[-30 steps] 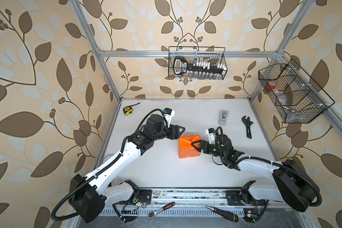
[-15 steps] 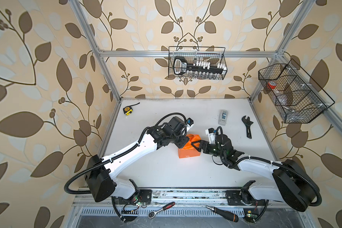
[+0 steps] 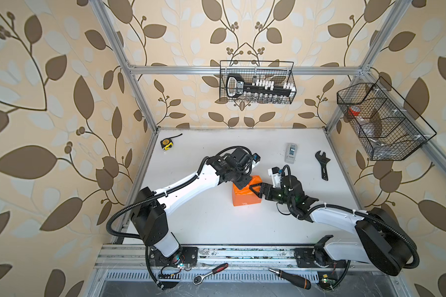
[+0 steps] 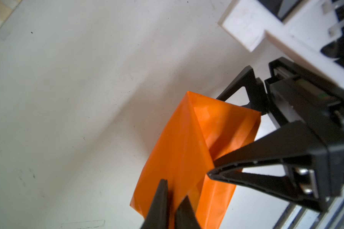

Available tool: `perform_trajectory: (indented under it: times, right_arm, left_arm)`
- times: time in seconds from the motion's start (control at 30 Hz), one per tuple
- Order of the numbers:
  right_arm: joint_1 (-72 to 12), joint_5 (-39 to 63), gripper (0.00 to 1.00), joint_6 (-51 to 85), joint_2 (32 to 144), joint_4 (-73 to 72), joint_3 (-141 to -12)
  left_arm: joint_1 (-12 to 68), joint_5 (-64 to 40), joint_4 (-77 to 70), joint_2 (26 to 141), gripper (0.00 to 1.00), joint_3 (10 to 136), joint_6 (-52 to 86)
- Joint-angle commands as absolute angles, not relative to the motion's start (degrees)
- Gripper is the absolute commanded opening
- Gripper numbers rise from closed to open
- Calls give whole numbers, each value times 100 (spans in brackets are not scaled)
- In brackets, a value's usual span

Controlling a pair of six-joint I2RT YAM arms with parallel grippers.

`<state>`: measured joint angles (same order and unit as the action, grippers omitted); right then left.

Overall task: Wrap a gift box in wrapping paper
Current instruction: Fold the wrapping paper for the gift box.

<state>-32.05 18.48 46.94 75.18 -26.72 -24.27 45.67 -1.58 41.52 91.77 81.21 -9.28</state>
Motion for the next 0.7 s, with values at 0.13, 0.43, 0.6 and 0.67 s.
perform_trajectory:
  times: [0.13, 0.43, 0.6, 0.67]
  right_arm:
    - [-3192, 1696, 92, 4614, 7815, -1838, -2205]
    - [-3190, 1652, 91, 4559, 7871, -1756, -2215]
    - [-3197, 1661, 91, 4559, 7873, -1766, -2224]
    - [-3184, 1670, 91, 4558, 7877, -1767, -2224]
  left_arm:
    - [4557, -595, 5275, 9631, 0, 9503, -970]
    - [4553, -930, 6301, 10367, 34, 10569, -709]
    - [4515, -676, 5929, 9915, 51, 10259, -520]
    - [4369, -740, 5697, 9560, 52, 10095, -452]
